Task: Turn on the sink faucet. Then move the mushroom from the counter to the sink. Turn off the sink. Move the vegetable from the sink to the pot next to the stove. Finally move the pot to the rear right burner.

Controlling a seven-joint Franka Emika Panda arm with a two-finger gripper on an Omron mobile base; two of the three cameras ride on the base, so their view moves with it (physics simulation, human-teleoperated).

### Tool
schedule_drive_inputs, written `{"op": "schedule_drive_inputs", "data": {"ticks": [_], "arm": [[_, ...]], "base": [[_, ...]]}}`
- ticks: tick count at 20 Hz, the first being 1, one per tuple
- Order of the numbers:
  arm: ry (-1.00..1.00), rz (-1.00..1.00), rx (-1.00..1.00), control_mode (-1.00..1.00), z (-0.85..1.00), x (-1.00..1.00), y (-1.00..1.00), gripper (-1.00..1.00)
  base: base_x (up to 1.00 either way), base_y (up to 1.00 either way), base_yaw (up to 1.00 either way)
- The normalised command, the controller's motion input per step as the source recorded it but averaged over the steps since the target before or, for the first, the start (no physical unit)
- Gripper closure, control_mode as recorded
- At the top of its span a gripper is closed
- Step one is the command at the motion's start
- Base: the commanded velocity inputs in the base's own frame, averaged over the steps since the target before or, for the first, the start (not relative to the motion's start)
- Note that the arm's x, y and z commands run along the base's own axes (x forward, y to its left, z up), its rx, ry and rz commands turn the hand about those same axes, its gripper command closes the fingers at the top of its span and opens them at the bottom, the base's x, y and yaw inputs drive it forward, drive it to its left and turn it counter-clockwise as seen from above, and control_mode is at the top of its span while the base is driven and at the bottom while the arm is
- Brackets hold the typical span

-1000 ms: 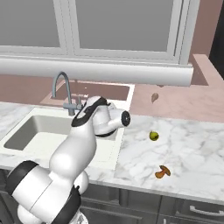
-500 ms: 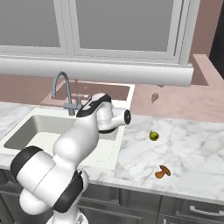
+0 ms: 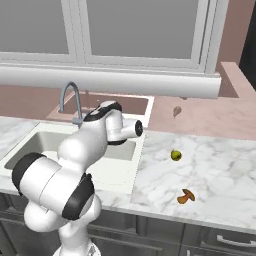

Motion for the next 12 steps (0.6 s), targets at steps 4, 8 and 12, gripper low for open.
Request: {"op": "schedule_drive_inputs", "data": {"ticks": [4, 8, 12], "arm": [[0.0, -0.02, 0.0, -1.0, 0.0, 0.1, 0.33, -1.0], [0.0, -0.04, 0.0, -1.0, 0.0, 0.22, 0.32, -1.0], [0.0, -0.05, 0.0, -1.0, 0.0, 0.27, 0.29, -1.0]], "base": [[0.0, 0.0, 0.0], [0.0, 0.0, 0.0], [0.0, 0.0, 0.0]]}}
